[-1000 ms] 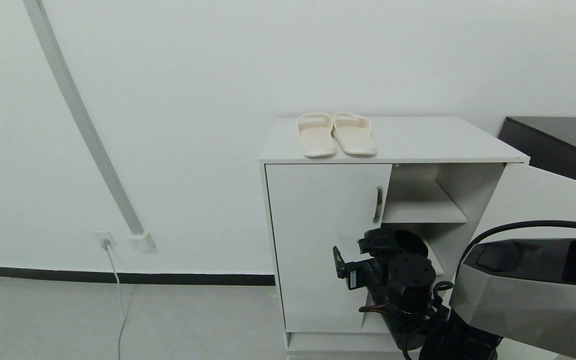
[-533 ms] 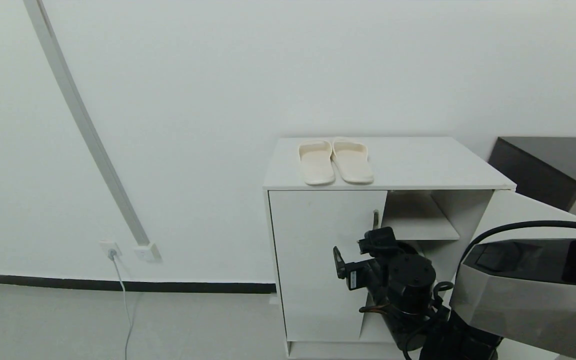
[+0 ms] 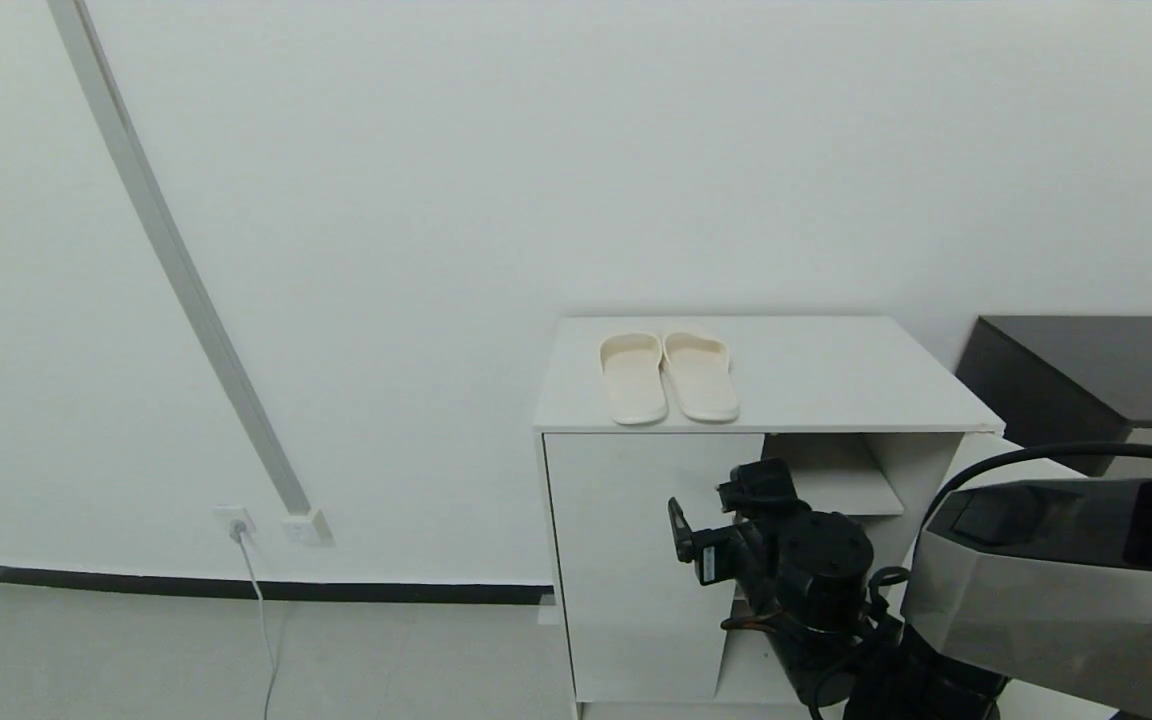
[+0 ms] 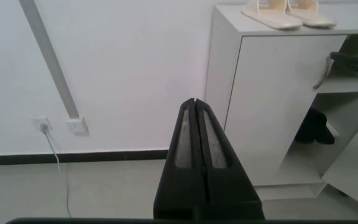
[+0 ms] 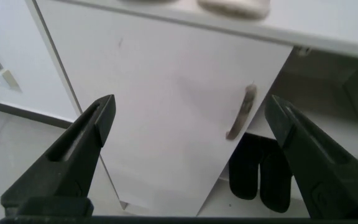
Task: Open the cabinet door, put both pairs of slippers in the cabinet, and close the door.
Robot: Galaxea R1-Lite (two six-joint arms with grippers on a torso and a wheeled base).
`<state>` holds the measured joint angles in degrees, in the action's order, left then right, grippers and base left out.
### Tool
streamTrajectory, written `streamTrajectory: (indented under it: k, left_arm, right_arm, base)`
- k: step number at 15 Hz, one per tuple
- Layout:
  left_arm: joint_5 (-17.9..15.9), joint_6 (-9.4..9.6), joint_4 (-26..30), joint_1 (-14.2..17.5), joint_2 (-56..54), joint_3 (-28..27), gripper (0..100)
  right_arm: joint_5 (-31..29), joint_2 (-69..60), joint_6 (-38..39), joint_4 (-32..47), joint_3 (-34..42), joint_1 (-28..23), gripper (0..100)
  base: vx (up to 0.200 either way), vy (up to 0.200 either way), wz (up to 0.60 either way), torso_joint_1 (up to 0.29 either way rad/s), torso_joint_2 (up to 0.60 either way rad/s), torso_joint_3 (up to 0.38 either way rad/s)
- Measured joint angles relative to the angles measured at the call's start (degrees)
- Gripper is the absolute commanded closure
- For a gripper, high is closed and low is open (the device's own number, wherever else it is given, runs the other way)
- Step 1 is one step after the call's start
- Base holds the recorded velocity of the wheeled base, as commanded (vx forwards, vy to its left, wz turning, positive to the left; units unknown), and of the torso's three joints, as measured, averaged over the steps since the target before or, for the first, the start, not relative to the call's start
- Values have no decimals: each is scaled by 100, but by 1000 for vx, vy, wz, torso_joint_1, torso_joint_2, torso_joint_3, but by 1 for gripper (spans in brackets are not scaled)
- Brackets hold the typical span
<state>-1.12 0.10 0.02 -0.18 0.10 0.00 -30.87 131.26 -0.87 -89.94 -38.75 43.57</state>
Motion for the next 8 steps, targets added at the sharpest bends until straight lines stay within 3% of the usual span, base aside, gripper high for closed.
streamTrajectory:
  k: [8]
  left_arm:
    - [0,4,-2,0,0,0,100]
  right_arm:
    - [2,0,0,0,44,-27,0]
  base:
    - [0,0,0,184,-383,-214]
